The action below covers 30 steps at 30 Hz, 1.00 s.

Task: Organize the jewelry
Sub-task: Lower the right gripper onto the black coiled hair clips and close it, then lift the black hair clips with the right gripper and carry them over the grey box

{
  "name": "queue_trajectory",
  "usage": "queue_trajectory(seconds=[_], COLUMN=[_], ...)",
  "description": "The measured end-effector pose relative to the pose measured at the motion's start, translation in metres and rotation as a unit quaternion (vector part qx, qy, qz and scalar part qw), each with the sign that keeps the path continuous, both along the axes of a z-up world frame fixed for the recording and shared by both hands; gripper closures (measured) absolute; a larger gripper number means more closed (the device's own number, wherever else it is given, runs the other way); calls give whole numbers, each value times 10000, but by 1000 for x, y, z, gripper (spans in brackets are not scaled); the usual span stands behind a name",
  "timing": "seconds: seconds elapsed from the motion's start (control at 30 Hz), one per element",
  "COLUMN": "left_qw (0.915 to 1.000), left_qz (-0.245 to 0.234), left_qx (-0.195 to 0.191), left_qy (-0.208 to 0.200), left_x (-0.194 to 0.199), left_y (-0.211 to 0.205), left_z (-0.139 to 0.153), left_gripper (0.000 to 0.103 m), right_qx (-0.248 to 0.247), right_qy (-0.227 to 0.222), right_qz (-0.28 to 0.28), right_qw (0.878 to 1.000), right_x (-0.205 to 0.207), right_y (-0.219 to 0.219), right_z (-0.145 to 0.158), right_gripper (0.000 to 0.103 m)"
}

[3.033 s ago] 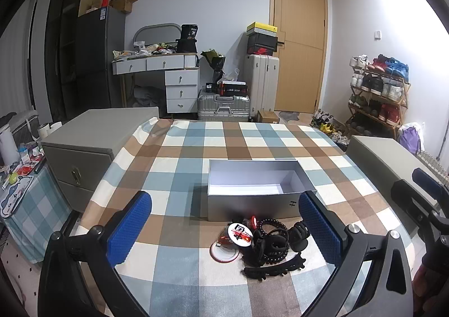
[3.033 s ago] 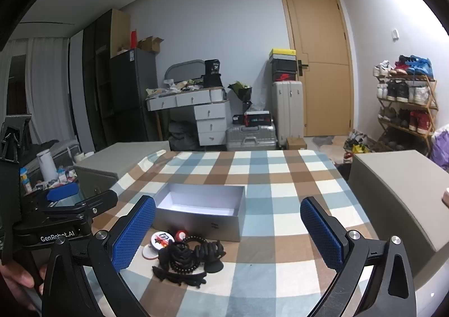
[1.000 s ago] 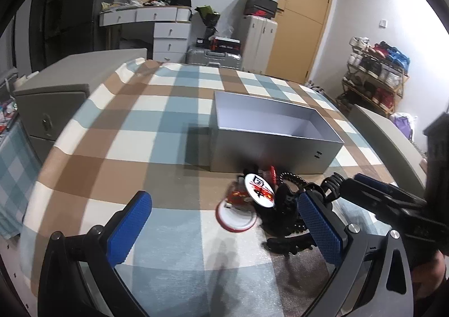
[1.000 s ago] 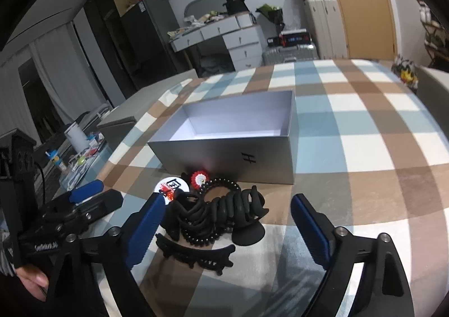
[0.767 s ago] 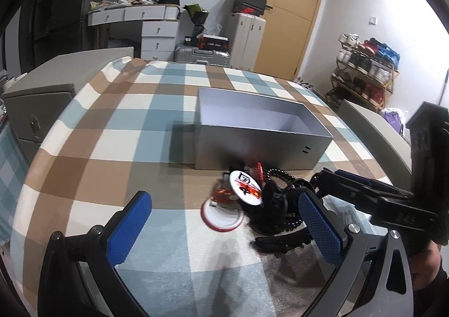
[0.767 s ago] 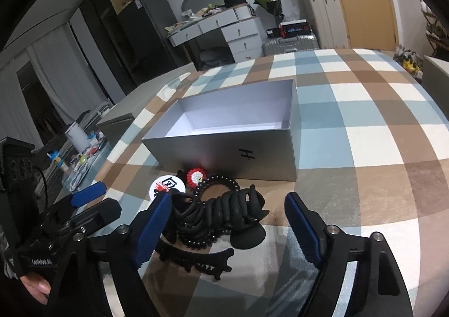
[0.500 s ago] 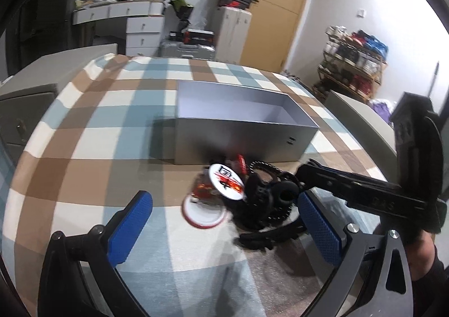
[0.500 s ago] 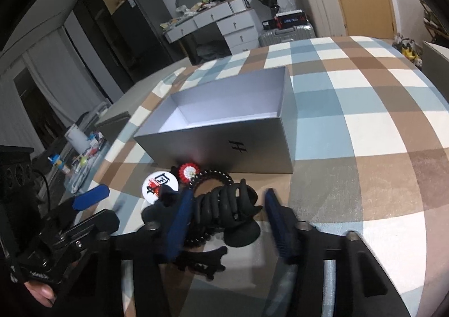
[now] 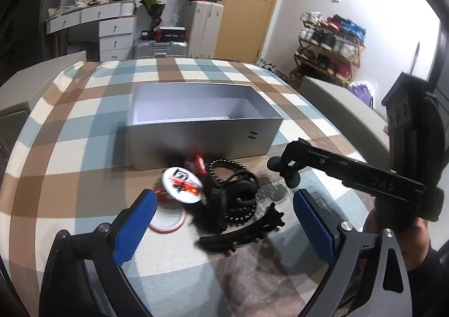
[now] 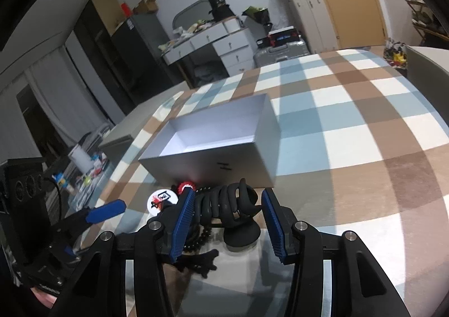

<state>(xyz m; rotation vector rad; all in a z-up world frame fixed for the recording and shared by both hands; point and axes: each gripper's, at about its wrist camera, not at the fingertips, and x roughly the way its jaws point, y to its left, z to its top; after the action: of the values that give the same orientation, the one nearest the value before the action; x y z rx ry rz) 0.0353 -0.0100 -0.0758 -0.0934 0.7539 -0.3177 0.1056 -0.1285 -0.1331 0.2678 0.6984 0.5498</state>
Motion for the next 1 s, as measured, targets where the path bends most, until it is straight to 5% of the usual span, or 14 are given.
queue_trajectory(seconds=[0.13, 0.4, 0.63, 1.0], left_qw=[9999, 9990, 9967, 9971], left_qz=[-67, -177, -15, -32], left_qx=[152, 383, 741, 721], left_qy=[-14, 160, 323, 242], left_x=[8, 22, 26, 20], left_y=[-12, -22, -27, -28], left_z=[0, -7, -15, -12], left_gripper=[8, 25, 58, 59], right_qx=[47, 144, 239, 297], right_qy=[-32, -73, -34, -64], right_qz=[-98, -117, -109, -117], right_qw=[9999, 9998, 9996, 9995], right_x=[-3, -6, -5, -6], right_y=[-8, -15, -18, -20], right_z=[1, 1, -3, -3], right_gripper=[55, 55, 55, 55])
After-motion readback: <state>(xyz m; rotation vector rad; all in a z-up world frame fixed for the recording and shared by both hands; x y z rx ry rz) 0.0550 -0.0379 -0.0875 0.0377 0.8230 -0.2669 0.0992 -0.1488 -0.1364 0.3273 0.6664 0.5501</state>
